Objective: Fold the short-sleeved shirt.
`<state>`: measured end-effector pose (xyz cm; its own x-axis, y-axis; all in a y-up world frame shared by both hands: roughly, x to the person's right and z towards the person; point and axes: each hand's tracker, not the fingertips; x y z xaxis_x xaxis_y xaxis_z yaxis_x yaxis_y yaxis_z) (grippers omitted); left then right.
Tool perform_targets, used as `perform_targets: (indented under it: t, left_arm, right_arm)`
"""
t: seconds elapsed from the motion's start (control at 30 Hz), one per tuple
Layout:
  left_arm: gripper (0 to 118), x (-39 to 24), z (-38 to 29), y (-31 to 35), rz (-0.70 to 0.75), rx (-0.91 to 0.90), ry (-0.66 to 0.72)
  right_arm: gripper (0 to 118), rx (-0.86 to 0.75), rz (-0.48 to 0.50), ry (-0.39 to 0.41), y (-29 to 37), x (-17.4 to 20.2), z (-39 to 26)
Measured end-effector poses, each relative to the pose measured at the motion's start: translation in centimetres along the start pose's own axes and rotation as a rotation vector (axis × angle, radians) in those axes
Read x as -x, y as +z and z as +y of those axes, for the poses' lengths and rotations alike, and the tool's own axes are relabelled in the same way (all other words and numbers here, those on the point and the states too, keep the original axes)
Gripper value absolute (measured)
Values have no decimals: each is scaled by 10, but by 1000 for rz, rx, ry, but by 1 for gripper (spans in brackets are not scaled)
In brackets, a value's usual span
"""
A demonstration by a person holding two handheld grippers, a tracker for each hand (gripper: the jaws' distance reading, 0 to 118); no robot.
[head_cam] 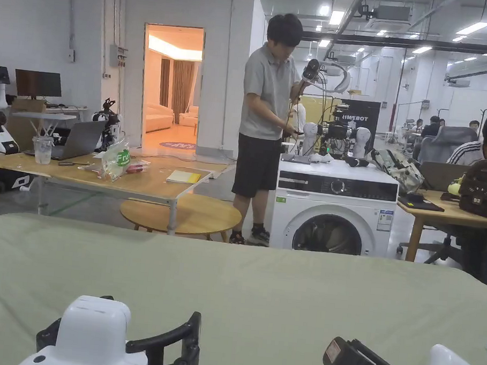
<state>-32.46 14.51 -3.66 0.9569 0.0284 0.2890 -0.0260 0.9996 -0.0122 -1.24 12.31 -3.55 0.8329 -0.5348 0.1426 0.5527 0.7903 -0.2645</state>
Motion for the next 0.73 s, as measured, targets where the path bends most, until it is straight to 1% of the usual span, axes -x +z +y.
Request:
perform_targets:
  t: [0.13, 0.3, 0.37, 0.43, 0.6, 0.73]
  left_arm:
    - [98, 0, -1, -1, 0, 4, 0]
    - [98, -2, -3, -2, -9, 13, 1]
    - [98, -2, -3, -3, -10, 19, -8]
    - [98, -2, -4, -3, -8, 22, -13]
    - [98, -1, -5, -4, -10, 23, 6]
    - [98, -1, -7, -5, -10, 30, 6]
  right_arm:
    - [112, -4, -23, 14, 0, 0, 0]
    - [112, 7, -18, -19, 0, -3, 2]
    - [112, -12, -9, -33, 0, -5, 1]
    - [112, -12, -12, -32, 0, -5, 1]
    - [112, 16, -20, 20, -3, -1, -2]
    - [112, 17, -1, 105, -5, 6, -8]
